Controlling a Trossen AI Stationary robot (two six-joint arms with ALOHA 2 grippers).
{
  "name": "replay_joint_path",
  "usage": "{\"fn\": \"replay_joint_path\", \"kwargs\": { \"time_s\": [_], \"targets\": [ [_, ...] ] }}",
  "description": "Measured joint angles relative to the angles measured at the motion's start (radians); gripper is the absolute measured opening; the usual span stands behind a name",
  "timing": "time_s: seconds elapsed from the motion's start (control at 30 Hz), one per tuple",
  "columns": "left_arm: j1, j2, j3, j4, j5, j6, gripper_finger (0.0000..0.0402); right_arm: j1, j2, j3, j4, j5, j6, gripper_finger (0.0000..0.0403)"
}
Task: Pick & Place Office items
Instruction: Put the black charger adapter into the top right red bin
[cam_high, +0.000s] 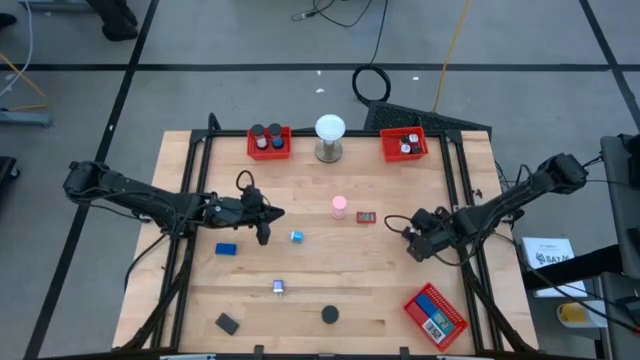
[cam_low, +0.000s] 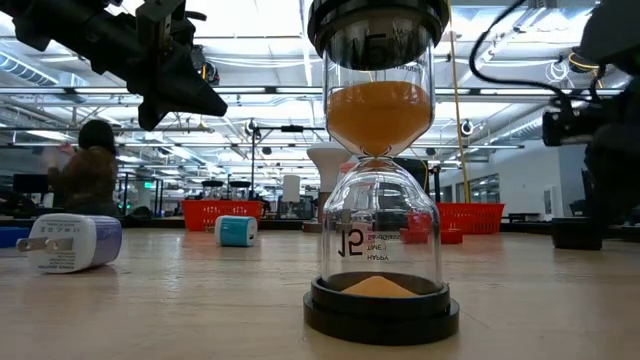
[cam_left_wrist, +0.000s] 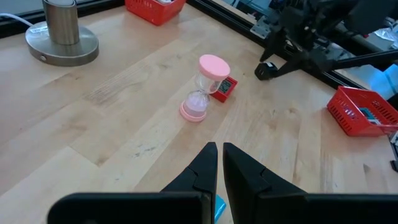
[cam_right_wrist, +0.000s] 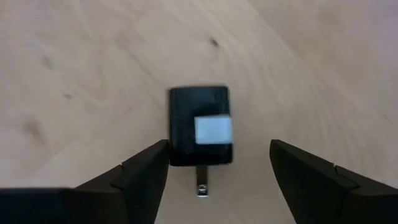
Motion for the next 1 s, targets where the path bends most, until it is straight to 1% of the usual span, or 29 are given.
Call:
{"fn": "replay_joint_path", "kwargs": {
  "time_s": [0.2,0.43,0.53,0.63,0.7,0.87,0.93,1.0],
  "targets": [
    [0.000,0.000,0.000,0.001,0.000,-0.001,0.0026,-0.001,-0.002,-0.081,0.151,-0.009,-0.006,0.0230],
    [0.000,0.000,0.000,0.001,0.001,0.001,0.0026,-0.002,0.000,-0.083,0.182,0.008,-0.004,0.0164],
    [0.000,0.000,0.000,0.001,0.001,0.002,0.0026,-0.002,0.000,-0.073,0.183,-0.012,-0.014,0.0152],
    [0.000,0.000,0.000,0.002,0.001,0.002,0.0026,-0.026,-0.014,-0.030,0.177,-0.123,-0.013,0.0152],
    [0.000,0.000,0.000,0.002,0.001,0.002,0.0026,-0.069,-0.026,0.017,0.132,-0.231,0.023,0.0152],
    [0.000,0.000,0.000,0.002,0.000,0.003,0.0026,-0.222,-0.014,0.165,-0.111,-0.561,0.154,0.0152],
    [0.000,0.000,0.000,0.002,-0.004,0.014,0.0026,-0.277,0.008,0.216,-0.204,-0.639,0.161,0.0152],
    [0.000,0.000,0.000,0.002,-0.008,0.032,0.0026,-0.334,0.040,0.235,-0.282,-0.717,0.177,0.0152]
  ]
}}
